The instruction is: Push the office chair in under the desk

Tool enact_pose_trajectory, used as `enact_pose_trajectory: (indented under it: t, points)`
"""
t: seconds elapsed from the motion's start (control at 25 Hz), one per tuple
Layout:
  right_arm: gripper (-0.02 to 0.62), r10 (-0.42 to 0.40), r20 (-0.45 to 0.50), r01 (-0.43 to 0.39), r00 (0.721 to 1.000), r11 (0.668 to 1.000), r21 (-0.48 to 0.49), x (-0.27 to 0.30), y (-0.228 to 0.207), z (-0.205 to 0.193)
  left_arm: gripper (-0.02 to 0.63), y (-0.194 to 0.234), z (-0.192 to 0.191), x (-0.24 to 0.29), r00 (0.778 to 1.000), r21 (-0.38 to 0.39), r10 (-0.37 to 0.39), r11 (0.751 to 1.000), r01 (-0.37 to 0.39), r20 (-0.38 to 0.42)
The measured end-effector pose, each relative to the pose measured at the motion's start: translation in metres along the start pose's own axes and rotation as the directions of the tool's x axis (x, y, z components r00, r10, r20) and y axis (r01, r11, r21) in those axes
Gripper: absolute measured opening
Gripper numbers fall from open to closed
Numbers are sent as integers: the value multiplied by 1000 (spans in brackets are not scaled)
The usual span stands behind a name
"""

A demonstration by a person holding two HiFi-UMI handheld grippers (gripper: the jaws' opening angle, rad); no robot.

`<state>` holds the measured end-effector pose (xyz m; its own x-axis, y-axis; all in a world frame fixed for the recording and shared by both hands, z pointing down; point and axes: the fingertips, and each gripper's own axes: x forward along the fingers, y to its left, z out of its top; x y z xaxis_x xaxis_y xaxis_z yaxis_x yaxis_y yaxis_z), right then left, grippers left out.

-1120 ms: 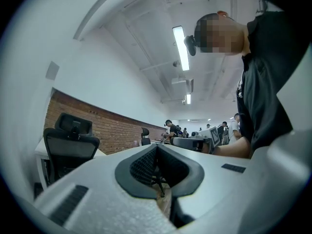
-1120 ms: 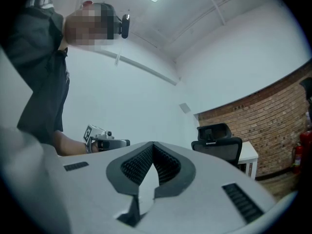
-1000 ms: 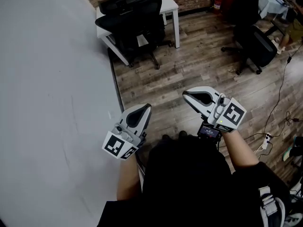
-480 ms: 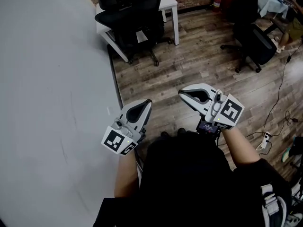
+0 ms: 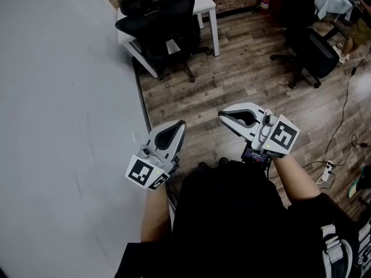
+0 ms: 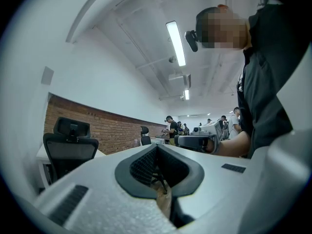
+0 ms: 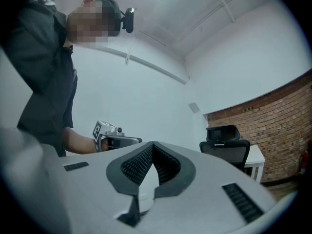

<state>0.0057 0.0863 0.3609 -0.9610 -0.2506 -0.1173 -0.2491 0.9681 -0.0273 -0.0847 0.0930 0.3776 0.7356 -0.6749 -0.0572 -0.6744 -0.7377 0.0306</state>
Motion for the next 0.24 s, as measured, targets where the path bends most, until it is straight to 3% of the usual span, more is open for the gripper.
enact_pose_trajectory:
  t: [0.24]
  points:
    - [6,-2,20,1,1000,1000,8,-3,-8,-2,17,1,-4,4,1000,3,8,1000,-8,-11]
